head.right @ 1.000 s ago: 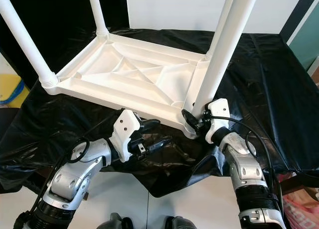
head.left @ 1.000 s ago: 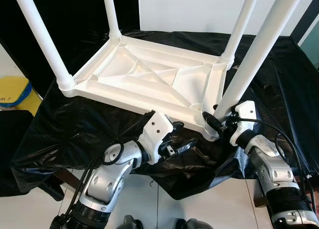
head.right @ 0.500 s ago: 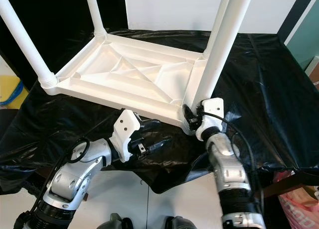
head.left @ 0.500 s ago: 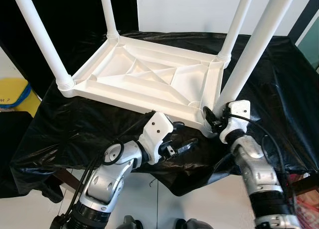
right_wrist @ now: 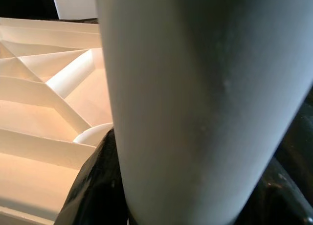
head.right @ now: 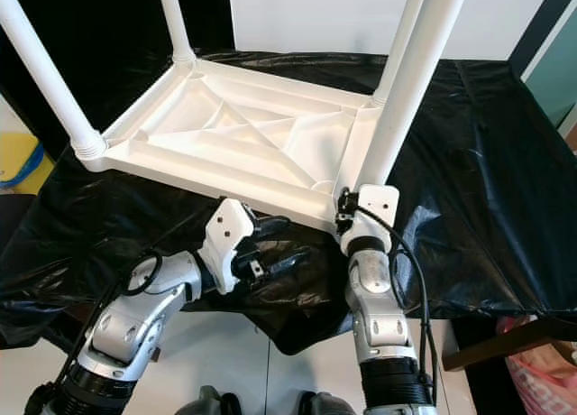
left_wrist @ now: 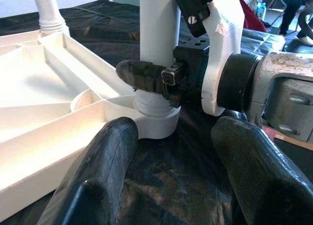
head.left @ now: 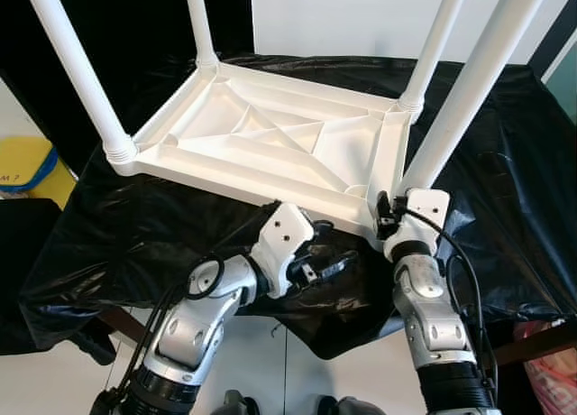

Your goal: Building children table

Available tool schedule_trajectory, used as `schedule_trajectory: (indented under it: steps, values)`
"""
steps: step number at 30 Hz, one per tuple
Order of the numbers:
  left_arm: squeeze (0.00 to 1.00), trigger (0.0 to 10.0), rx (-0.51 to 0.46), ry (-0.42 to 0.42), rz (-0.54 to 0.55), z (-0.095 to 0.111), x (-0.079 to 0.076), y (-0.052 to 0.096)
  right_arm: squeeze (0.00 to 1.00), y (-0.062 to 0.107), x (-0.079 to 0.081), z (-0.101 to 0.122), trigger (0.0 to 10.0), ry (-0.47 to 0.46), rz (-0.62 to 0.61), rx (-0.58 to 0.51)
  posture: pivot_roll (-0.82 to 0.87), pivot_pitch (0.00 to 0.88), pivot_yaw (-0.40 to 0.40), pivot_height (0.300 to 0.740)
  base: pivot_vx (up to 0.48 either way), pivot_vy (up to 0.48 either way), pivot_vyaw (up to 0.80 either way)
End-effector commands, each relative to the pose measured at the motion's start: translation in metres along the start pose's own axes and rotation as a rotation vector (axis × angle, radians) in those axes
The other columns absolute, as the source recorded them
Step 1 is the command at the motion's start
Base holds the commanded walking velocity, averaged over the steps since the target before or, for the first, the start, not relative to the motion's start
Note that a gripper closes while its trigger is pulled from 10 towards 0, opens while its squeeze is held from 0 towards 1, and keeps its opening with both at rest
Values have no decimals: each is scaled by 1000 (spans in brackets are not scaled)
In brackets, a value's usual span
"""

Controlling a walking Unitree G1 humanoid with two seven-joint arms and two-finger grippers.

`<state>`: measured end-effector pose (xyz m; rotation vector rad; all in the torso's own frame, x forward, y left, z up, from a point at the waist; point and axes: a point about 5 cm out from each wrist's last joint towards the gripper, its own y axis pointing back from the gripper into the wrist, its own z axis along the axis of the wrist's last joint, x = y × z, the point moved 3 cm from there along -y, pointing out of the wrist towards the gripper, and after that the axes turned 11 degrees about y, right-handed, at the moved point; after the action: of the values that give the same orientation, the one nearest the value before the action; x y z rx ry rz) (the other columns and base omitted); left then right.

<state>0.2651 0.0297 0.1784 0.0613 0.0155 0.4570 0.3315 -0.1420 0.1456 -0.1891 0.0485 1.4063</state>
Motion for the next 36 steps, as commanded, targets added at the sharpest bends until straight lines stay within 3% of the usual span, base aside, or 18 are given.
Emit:
schedule_trajectory:
  steps: [1, 20, 21, 22, 29, 36]
  values:
    - [0, 10000, -3, 10, 36, -2, 0, -1, 0, 5, -2, -24, 10000, 28, -2, 97, -23, 119, -38, 740, 0, 0, 0]
    - [0, 10000, -6, 12, 30, -3, -2, -3, 0, 6, -3, -17, 10000, 62, -24, 70, -26, 114, -45, 740, 0, 0, 0]
    - [0, 10000, -6, 13, 30, -3, -2, -3, 353, 6, -3, -16, 10000, 60, -19, 66, -27, 114, -46, 740, 0, 0, 0]
    - [0, 10000, -6, 14, 29, -4, -3, -3, 1000, 6, -2, -15, 10000, 52, -6, 56, -28, 114, -46, 740, 0, 0, 0]
    - [0, 10000, -6, 17, 28, -4, -4, -3, 1000, 8, -3, -6, 10000, 22, 56, -2, -30, 120, -46, 740, 0, 0, 0]
    - [0, 10000, -6, 18, 32, -4, -3, -3, 1000, 8, -14, -1, 10000, 20, 194, -65, -33, 124, -44, 740, 0, 0, 0]
